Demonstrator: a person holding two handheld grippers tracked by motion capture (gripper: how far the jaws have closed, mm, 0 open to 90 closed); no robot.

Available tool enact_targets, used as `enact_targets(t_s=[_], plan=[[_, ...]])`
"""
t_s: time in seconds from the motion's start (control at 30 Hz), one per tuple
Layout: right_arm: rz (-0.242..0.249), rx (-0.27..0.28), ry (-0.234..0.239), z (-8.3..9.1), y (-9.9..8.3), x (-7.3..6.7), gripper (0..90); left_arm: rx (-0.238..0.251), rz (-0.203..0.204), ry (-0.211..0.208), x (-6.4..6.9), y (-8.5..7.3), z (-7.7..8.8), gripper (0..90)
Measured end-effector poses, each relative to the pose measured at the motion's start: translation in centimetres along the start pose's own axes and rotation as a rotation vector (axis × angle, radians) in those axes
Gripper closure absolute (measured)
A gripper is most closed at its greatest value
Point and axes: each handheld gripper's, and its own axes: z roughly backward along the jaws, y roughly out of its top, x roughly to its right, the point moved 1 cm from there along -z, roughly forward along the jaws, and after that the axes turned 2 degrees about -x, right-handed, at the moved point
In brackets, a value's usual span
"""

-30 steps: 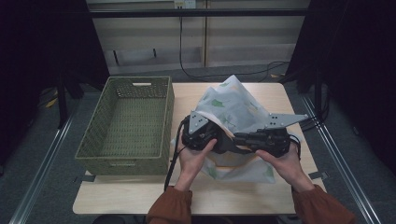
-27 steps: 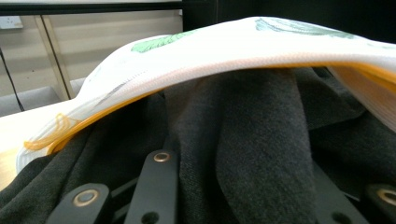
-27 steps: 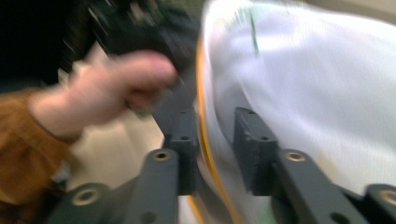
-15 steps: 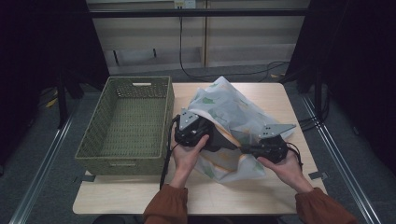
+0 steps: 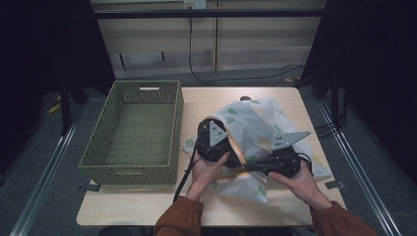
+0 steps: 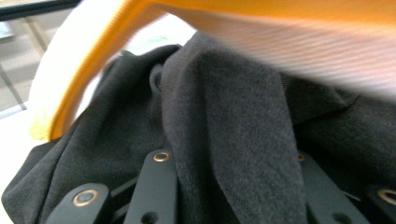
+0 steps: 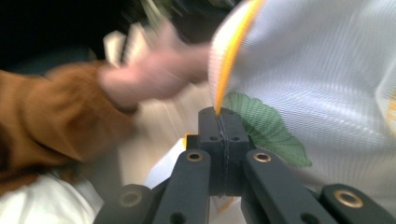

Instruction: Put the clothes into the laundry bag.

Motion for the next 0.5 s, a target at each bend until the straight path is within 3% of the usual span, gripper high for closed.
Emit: enact_targets(t_s=[0.1,0.17,0.3,0.4,0.5], plan=[[-0.025,-0.058,-0.038,-0.9,-1.5,1.2,89.5,-0.019,-0.017,-0.049,0.8,-1.0,-0.7,69.5],[-0.054,-0.067,-0.061,-1.1,-2.2,1.9,89.2,-0.04,-0.035,-0.062,1.3,-1.6,-1.0,68.7],[-0.049,-0.099,-0.141,-1.2,-3.1,2.9,88.6,-0.067,-0.041,-0.074,2.2,-2.3,-0.9,67.1],[-0.043,-0.103,-0.198,-1.1,-3.5,3.6,88.6,-0.054,-0.033,-0.087,2.7,-2.5,-0.4,67.2],[-0.025,-0.099,-0.24,-1.2,-3.8,4.1,88.8,-0.035,0.007,-0.103,3.3,-2.8,-0.1,68.3]])
